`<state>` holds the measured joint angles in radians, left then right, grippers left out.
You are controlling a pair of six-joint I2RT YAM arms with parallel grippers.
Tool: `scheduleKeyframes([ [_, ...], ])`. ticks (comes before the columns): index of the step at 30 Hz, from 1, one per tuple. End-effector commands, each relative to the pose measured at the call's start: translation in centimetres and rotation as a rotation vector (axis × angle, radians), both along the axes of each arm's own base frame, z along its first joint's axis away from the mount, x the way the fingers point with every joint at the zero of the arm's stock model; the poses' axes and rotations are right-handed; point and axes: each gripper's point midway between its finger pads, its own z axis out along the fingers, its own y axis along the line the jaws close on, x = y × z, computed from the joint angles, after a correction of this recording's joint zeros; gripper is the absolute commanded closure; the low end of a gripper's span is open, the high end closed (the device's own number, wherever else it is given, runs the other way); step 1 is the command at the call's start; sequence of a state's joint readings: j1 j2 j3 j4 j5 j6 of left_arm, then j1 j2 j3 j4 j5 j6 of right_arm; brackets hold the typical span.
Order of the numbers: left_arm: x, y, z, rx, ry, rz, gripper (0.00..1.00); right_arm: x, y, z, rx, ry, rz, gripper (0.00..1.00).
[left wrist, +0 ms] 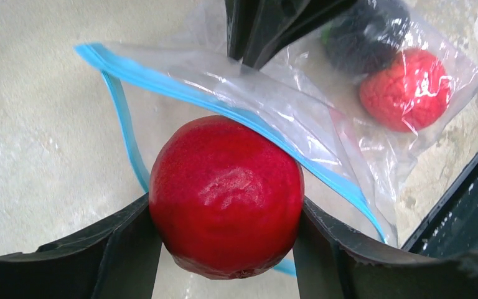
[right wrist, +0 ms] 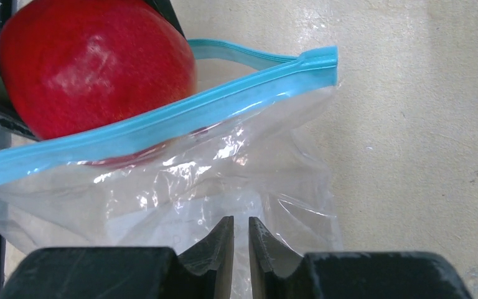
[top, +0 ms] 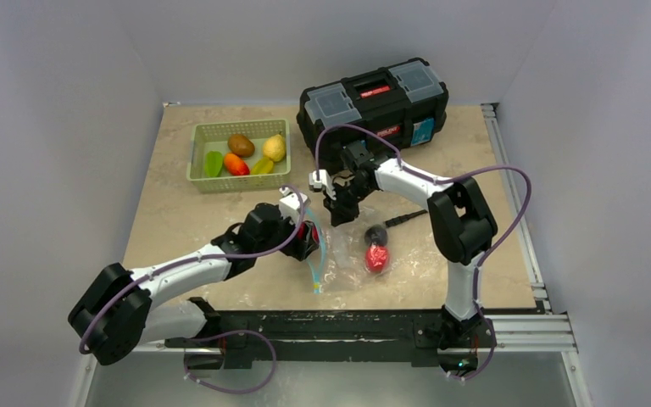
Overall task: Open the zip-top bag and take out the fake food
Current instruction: Pick up the fake fruit from the zipper food storage bag, then place the fake fruit in the bin.
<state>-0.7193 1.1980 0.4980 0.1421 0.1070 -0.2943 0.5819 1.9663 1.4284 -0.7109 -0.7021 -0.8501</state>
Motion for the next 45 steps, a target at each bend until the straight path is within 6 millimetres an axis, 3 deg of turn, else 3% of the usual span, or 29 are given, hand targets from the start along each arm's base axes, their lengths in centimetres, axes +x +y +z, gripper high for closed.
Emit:
scheduleKeyframes([
  [1,-1.0,0.4,0.7,0.016,0.053,-0.021,0.99,-0.2,0.0,1.9,0.039,-0.034,0.023,0.85],
  [8,-2.7,1.4,1.5,0.023,0.14,0.004,1.0,-0.7,-0.4,2.9,0.068,-0.047,0.06,0.84],
  [20,-4.0,4.9,5.3,-0.01,0.12,0.101,1.0,-0.8,-1.0,4.6,0.116,-0.087,0.089,0.84],
  [31,-3.9,7.2,7.9,-0.015,0.073,0.163,1.0,-1.0,-1.2,5.2,0.136,-0.104,0.107,0.83],
  [45,-3.2,8.9,9.9,0.013,0.008,0.219,1.0,-1.3,-1.3,5.6,0.149,-0.107,0.132,0.82],
])
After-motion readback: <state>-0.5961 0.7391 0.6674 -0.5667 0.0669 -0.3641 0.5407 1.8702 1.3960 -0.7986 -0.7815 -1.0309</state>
